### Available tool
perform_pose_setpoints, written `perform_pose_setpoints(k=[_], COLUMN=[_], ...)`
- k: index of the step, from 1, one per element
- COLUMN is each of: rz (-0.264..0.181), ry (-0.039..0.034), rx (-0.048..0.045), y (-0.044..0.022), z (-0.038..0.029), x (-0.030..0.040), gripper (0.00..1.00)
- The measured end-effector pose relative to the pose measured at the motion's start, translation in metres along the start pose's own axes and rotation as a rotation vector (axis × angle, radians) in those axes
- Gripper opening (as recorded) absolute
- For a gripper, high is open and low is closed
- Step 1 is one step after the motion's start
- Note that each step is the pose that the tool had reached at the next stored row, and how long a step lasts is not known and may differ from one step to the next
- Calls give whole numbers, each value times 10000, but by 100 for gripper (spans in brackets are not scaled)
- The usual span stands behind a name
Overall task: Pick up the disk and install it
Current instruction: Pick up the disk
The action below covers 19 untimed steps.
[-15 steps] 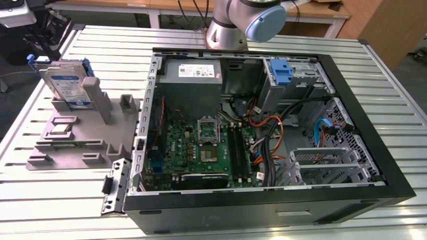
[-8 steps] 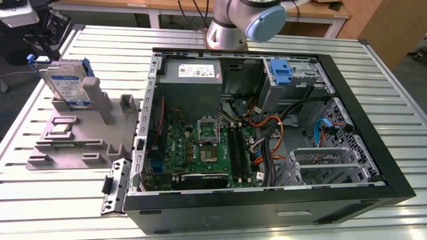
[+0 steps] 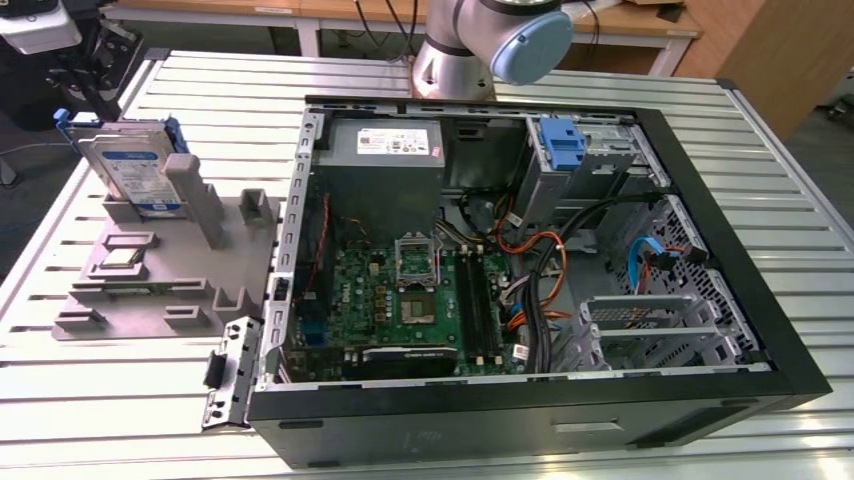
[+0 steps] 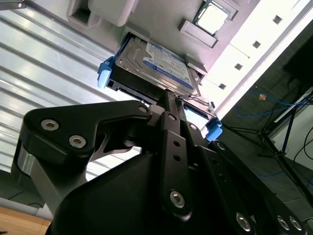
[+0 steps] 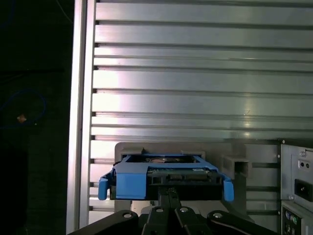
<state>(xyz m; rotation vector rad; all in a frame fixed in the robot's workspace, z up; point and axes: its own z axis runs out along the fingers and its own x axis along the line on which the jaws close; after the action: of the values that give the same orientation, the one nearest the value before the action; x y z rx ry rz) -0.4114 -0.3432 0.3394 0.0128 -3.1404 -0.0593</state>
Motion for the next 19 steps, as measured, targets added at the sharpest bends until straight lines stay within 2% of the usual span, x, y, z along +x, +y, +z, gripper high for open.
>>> perform_pose_setpoints(k=[5,16,19], rz=[-444,-2177,-2232], ry=[17,82,85], rx=[0,1,1], y=[0,0,0], z=[0,0,0], x=[0,0,0], gripper=[10,10,10])
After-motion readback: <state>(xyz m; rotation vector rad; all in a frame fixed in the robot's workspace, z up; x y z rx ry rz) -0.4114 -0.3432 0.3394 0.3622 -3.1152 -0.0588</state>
